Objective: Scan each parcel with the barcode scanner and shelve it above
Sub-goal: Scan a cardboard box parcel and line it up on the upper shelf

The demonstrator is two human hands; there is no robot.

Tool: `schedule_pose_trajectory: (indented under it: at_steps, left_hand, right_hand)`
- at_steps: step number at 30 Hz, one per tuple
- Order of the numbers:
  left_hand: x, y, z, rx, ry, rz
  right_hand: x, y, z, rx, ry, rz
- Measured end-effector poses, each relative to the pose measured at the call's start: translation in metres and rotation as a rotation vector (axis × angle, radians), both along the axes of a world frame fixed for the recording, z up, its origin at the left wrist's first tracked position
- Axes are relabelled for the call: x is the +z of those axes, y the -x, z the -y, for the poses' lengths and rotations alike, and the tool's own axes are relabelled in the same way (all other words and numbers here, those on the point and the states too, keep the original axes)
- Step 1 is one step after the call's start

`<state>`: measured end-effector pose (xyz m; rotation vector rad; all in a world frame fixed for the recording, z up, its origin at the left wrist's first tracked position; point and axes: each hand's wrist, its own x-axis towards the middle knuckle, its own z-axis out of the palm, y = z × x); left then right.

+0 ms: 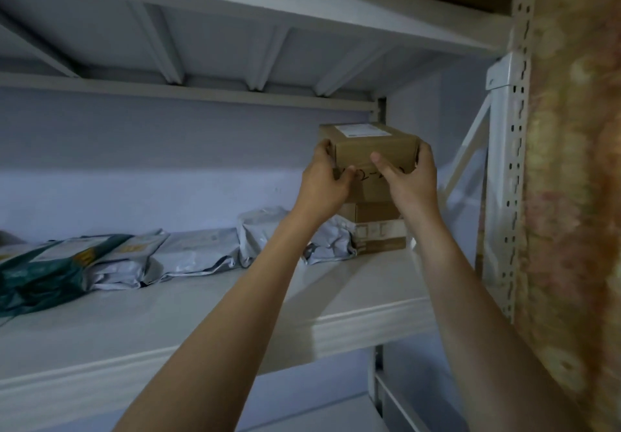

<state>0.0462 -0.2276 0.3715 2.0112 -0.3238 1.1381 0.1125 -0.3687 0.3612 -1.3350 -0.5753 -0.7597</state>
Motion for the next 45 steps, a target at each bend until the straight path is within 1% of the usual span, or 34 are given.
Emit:
schedule_pose_trajectory:
  at_steps: [5,8,10,13,19,22,25,28,31,34,40,45]
  left_hand:
    - [0.012,-0.048,0.007,0.033,-0.009,-0.076]
    - [0.010,-0.077,0.006,0.072,-0.058,-0.159]
    - [0.008,-0.092,0.004,0.092,-0.061,-0.197]
    - [0.004,-0.110,0.001,0.116,-0.068,-0.200]
    - [-0.017,-0.137,0.003,0.128,-0.068,-0.245]
    - [-0.023,-0.150,0.001,0.153,-0.100,-0.241]
    - [-0.030,-0.156,0.003,0.131,-0.164,-0.279]
    - [-0.036,-0.159,0.003,0.143,-0.196,-0.295]
    - [-0.038,-0.160,0.001,0.151,-0.185,-0.290]
    - [-0.045,-0.157,-0.001,0.110,-0.149,-0.321]
    - [-0.047,-0.154,0.000,0.021,-0.083,-0.396]
    - [-0.046,-0.150,0.004,0.003,-0.064,-0.431]
  right_hand:
    - [0.009,-0.048,0.001,-0.042,0.012,-0.060]
    - [0.005,-0.080,-0.001,-0.048,0.049,-0.152]
    - [0.004,-0.101,-0.001,-0.046,0.112,-0.222]
    - [0.004,-0.124,-0.001,-0.049,0.143,-0.276]
    - [-0.011,-0.150,-0.015,-0.108,0.058,-0.236]
    - [-0.024,-0.161,-0.023,-0.209,0.064,-0.220]
    - [-0.023,-0.168,-0.022,-0.316,0.107,-0.263]
    - [-0.023,-0.171,-0.017,-0.317,0.159,-0.234]
    - [-0.031,-0.169,-0.012,-0.340,0.220,-0.170]
    - [-0.037,-0.168,-0.011,-0.356,0.267,-0.137]
    - [-0.041,-0.164,-0.012,-0.398,0.359,-0.174]
    - [-0.045,-0.164,-0.011,-0.403,0.401,-0.189]
